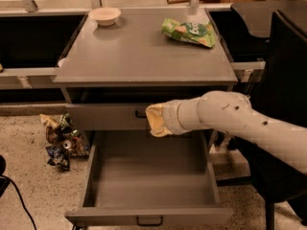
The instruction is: Pick sponge from middle drawer and place on counter
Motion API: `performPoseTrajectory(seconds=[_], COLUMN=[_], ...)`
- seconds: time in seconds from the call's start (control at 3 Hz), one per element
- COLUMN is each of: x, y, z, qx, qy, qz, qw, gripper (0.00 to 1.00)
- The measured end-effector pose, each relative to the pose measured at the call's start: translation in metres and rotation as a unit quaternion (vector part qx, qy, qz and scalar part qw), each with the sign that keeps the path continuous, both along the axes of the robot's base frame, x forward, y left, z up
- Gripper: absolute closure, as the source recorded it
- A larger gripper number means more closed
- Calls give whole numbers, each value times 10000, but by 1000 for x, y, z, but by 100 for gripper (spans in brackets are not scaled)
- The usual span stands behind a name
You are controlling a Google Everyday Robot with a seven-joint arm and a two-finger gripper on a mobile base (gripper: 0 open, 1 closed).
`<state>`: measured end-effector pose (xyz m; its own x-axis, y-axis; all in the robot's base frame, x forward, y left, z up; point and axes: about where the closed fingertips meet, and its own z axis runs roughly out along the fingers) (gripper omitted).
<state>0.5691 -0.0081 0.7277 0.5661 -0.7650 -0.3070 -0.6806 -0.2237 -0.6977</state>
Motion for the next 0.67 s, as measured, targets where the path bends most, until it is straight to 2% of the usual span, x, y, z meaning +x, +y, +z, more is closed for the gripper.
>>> performPoseTrajectory(seconds=[0.33,0.67], x=[14,28], y=[4,11], z=[71,147], qx=[-257,-710], qy=[-632,-1296], qz=[425,821], qw=[9968,9856], gripper=[100,100])
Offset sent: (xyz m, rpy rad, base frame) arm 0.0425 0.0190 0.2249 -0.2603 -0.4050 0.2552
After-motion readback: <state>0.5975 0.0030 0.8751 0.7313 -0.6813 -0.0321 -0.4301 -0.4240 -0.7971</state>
